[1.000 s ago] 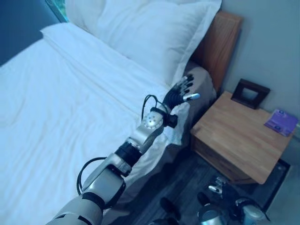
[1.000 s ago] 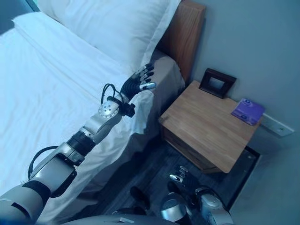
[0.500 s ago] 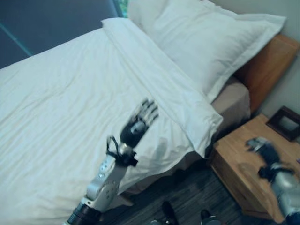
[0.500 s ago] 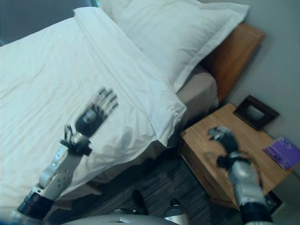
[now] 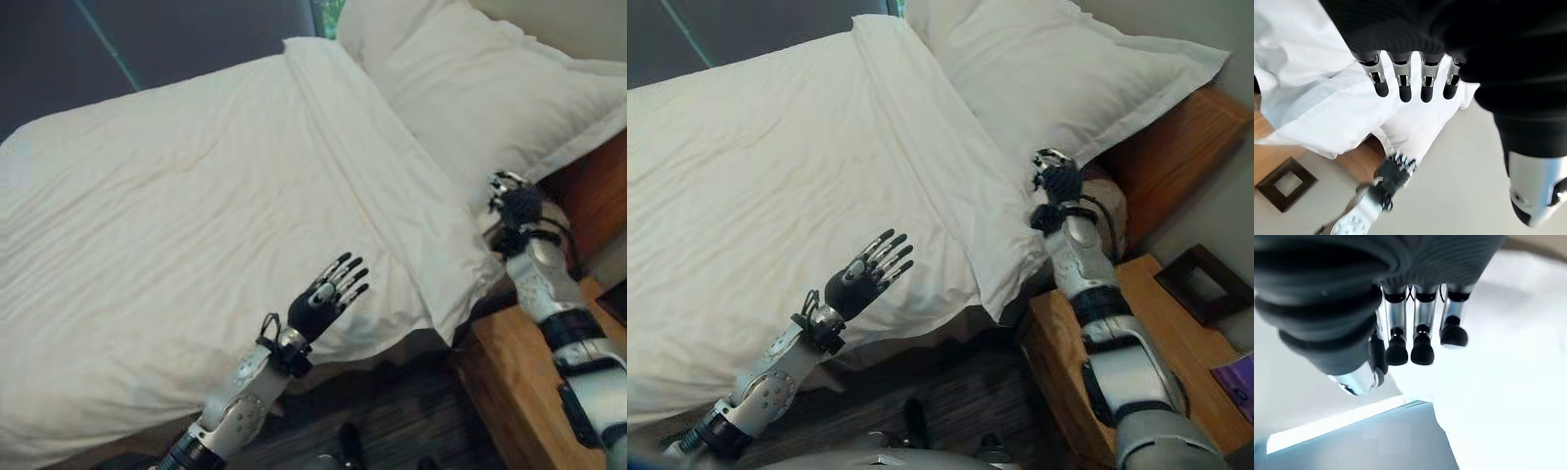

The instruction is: Making the bed.

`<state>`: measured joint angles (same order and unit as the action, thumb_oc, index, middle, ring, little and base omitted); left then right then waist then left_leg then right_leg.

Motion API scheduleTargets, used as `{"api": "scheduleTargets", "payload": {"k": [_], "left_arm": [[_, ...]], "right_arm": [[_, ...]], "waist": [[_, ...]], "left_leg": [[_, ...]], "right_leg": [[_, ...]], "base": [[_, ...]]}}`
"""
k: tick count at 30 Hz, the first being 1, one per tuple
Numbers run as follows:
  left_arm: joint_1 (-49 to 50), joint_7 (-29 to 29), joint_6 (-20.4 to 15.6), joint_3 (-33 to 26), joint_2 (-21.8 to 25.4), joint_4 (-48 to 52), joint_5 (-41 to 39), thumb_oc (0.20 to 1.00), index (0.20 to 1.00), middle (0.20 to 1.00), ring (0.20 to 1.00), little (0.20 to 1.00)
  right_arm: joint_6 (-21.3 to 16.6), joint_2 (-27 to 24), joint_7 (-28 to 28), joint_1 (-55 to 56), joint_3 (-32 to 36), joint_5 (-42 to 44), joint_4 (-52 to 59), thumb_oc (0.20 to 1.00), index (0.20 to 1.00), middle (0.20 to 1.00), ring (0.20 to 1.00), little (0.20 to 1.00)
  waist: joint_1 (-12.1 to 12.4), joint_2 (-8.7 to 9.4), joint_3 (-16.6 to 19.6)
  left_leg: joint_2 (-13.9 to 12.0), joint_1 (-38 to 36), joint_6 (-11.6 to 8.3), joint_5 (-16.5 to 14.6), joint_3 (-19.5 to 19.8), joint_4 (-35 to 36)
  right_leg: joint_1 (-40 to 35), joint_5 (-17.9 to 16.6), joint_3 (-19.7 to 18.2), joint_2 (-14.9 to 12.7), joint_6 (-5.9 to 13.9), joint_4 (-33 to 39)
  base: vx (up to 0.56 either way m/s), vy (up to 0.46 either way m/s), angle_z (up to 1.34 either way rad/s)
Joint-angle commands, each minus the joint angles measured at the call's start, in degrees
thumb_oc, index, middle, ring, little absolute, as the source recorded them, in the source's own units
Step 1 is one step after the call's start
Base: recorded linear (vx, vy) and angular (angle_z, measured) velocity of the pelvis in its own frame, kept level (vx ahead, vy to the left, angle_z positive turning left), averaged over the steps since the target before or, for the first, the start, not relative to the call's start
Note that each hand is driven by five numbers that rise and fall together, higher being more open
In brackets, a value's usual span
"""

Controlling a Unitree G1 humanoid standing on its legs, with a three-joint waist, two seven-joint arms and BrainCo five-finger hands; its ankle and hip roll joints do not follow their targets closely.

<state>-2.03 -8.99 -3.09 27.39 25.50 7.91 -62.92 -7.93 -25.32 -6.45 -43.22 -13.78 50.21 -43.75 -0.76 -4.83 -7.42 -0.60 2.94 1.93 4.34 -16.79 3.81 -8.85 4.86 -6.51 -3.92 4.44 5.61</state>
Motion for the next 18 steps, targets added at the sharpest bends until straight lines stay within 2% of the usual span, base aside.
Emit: {"api": "scheduleTargets", "payload": {"k": [1,6,8,13,16,17,18], "left_arm": [[-1.6,0.9,-2.0,-0.8,-1.0,0.2,-3.9,1.000,1.000,1.000,1.000,1.000],[-1.7,1.9,-2.7,-0.7,-2.3,0.1,-4.1,1.000,1.000,1.000,1.000,1.000],[-1.1,1.5,-2.7,-1.4,-2.6,-0.6,-4.7,1.000,1.000,1.000,1.000,1.000],[0.0,2.1,-3.0,-2.3,-3.1,-2.4,-5.0,1.000,1.000,1.000,1.000,1.000],[-0.1,2.0,-3.8,-2.8,-2.2,-1.4,-4.7,1.000,1.000,1.000,1.000,1.000],[0.4,1.7,-3.7,-3.0,-2.0,-0.9,-5.3,1.000,1.000,1.000,1.000,1.000],[0.4,1.8,-3.7,-2.9,-2.0,-0.9,-5.3,1.000,1.000,1.000,1.000,1.000]], "right_arm": [[-0.1,-0.4,0.7,-4.6,-0.5,4.5,-0.9,0.200,0.200,0.200,0.200,0.200],[1.8,4.4,0.7,-8.8,-0.9,6.9,-11.0,0.200,0.200,0.200,0.200,0.200],[2.8,5.5,1.5,-10.8,0.2,8.2,-16.2,0.200,0.200,0.200,0.200,0.200],[3.7,6.6,2.0,-12.4,2.1,9.4,-22.4,0.200,0.200,0.200,0.200,0.200],[3.5,4.2,1.9,-14.2,4.5,10.8,-25.8,0.200,0.200,0.200,0.200,0.200],[3.5,2.0,1.5,-15.3,6.8,11.9,-28.4,0.200,0.200,0.200,0.200,0.200],[3.5,1.8,1.7,-15.4,6.8,11.9,-28.6,0.200,0.200,0.200,0.200,0.200]], "waist": [[2.1,2.58,1.5],[4.8,2.53,1.4],[6.4,2.51,1.4],[8.2,2.06,1.1],[9.2,0.58,0.1],[9.6,-0.55,-0.3],[9.6,-0.57,-0.3]], "left_leg": [[-1.7,7.7,-3.97,5.7,1.2,-3.3],[-0.9,8.5,-3.76,5.8,2.5,-3.2],[-0.5,8.9,-3.71,5.8,3.1,-3.3],[0.2,9.3,-3.57,5.8,3.7,-3.0],[0.7,10.5,-3.62,5.9,4.1,-3.4],[0.9,10.8,-3.67,6.0,4.1,-3.4],[0.9,10.8,-3.67,6.0,4.1,-3.4]], "right_leg": [[-2.3,1.2,1.9,1.2,-1.72,-0.6],[-2.5,1.7,3.6,0.8,-1.56,-0.6],[-2.6,2.0,4.3,0.8,-1.50,-0.6],[-2.5,2.2,5.1,0.6,-1.37,-0.6],[-1.7,2.3,5.5,0.4,-1.21,-0.6],[-1.4,2.4,5.7,0.2,-1.15,-0.6],[-1.4,2.4,5.7,0.2,-1.14,-0.6]], "base": [[0.00,-0.009,0.06],[0.02,-0.008,0.18],[0.03,-0.013,0.13],[0.02,0.003,0.12],[-0.04,0.024,0.03],[-0.03,0.029,0.03],[-0.01,0.037,0.07]]}}
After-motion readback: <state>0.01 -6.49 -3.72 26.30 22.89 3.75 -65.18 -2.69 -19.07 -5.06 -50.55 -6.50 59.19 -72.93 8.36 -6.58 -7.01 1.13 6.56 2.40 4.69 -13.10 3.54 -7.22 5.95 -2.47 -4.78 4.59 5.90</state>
